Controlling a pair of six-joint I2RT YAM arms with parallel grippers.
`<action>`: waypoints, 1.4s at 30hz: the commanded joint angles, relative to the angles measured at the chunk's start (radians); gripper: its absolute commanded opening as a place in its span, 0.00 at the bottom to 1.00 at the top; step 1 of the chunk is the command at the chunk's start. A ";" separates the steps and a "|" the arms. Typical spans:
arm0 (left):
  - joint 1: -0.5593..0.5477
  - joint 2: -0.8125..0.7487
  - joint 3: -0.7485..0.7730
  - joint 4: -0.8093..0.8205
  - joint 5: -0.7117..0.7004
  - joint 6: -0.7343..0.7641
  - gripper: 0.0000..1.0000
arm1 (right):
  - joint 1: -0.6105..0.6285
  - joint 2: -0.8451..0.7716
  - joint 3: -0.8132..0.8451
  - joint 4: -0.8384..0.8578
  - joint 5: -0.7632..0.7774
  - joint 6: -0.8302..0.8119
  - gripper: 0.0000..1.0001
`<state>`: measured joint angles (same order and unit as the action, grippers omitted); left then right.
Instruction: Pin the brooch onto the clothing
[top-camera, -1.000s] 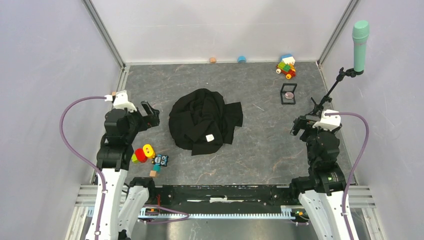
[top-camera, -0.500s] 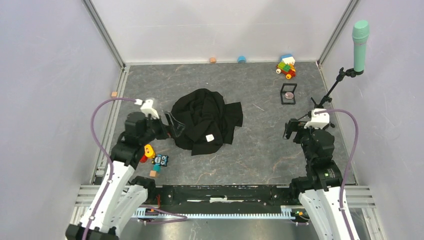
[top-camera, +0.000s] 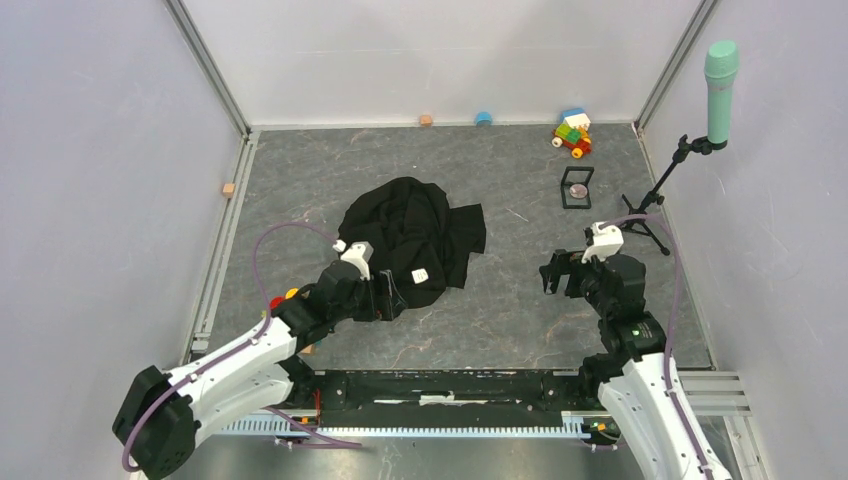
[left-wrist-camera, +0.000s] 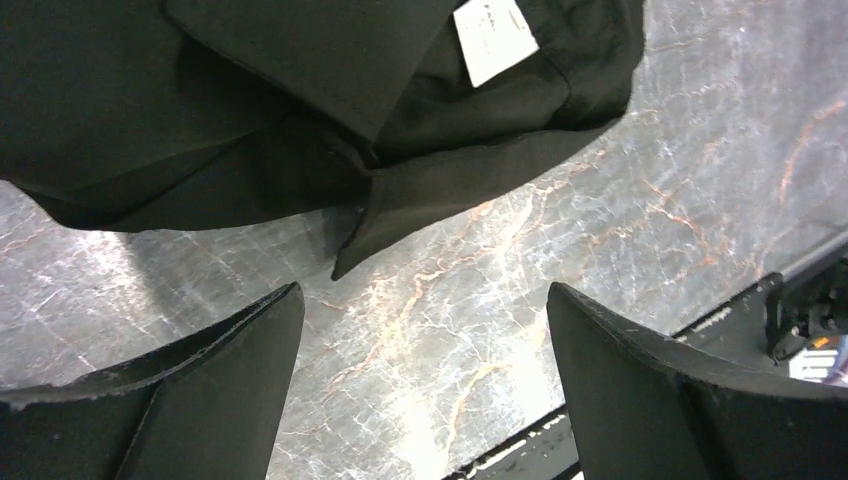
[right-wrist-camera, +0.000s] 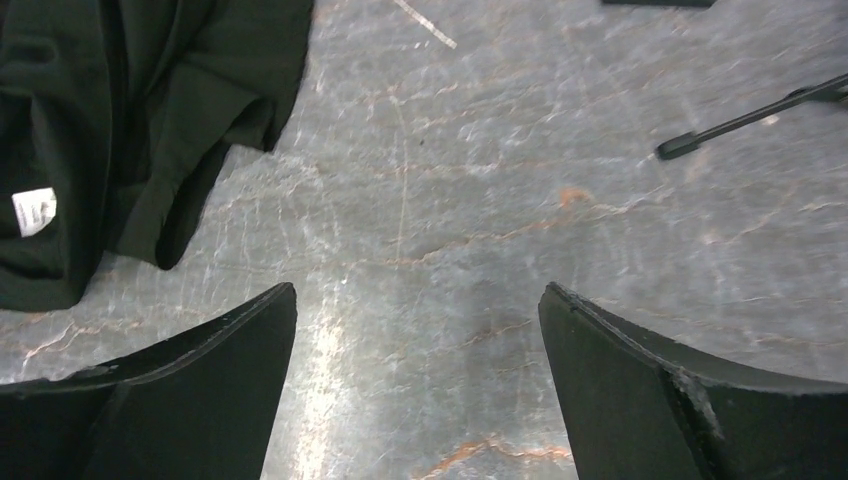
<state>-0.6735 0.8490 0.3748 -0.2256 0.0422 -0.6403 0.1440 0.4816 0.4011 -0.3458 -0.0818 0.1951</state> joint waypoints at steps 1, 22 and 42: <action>-0.020 0.011 0.002 0.075 -0.150 -0.030 0.96 | 0.005 0.020 -0.040 0.067 -0.091 0.026 0.94; -0.020 0.274 0.002 0.339 -0.047 -0.031 0.32 | 0.005 0.023 -0.170 0.210 -0.309 0.103 0.91; -0.021 0.292 -0.010 0.364 0.047 -0.027 0.02 | 0.573 0.603 -0.078 0.809 -0.126 0.330 0.57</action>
<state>-0.6899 1.1477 0.3641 0.0868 0.0620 -0.6621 0.6476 0.9798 0.2359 0.2985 -0.2890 0.5049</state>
